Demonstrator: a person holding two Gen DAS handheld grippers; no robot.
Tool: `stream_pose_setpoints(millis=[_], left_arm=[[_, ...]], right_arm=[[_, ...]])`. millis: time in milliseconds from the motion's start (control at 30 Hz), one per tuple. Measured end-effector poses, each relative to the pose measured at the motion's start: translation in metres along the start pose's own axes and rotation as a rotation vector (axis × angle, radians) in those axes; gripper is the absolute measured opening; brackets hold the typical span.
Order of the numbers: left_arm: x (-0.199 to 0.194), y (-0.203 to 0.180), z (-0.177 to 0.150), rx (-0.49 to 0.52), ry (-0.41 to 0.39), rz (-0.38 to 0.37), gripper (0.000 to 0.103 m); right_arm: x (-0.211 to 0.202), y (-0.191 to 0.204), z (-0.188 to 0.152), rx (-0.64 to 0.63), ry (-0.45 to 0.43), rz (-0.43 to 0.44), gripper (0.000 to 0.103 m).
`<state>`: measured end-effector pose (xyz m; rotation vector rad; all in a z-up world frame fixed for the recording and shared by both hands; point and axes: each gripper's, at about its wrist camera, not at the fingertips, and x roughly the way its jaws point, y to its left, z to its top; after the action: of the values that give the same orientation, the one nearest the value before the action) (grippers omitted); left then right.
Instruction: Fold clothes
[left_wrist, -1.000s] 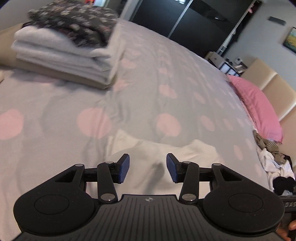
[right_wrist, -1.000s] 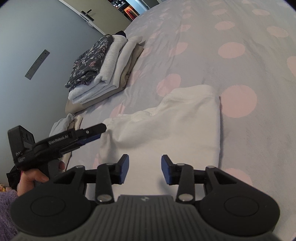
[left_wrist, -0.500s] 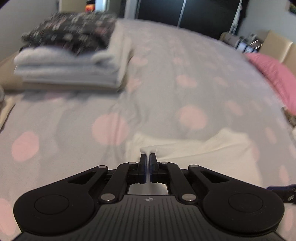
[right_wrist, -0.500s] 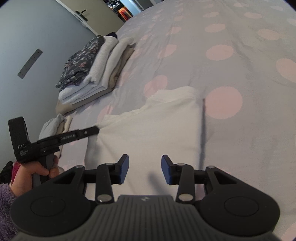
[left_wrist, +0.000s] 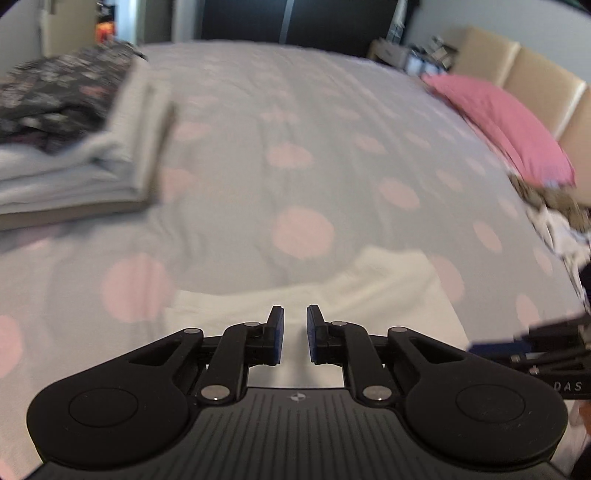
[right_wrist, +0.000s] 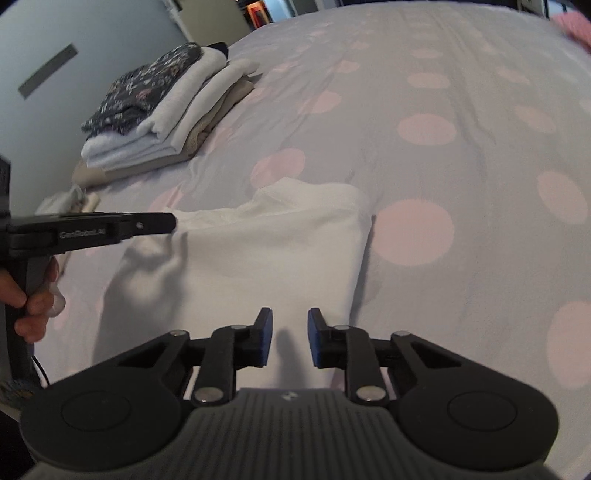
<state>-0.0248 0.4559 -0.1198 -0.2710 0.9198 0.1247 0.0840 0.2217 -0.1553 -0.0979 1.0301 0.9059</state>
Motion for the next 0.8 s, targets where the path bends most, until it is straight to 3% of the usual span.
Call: stream_pose_setpoints(millis=[133,300,600,700,800], left_arm=[[0.031,-0.003,0.005,-0.007,0.072,-0.012,0.011],[0.057,0.005,0.011,-0.052,0.088,0.015,0.001],[0.058,0.026,0.022,-0.138,0.025,0.05,0.002],[0.038,0.027,0.027,-0.136,-0.012,0.046,0.002],[0.015,0.026,0.024,-0.114,0.003,0.031,0.002]], right_arm=[[0.007,-0.002,0.003,0.007,0.007,-0.006,0.024],[0.011,-0.004,0.003,0.002,0.017,-0.005,0.024],[0.017,-0.005,0.002,-0.006,0.032,-0.005,0.024],[0.016,-0.004,0.002,-0.008,0.032,-0.006,0.024],[0.012,0.0,0.001,-0.016,0.035,-0.003,0.027]])
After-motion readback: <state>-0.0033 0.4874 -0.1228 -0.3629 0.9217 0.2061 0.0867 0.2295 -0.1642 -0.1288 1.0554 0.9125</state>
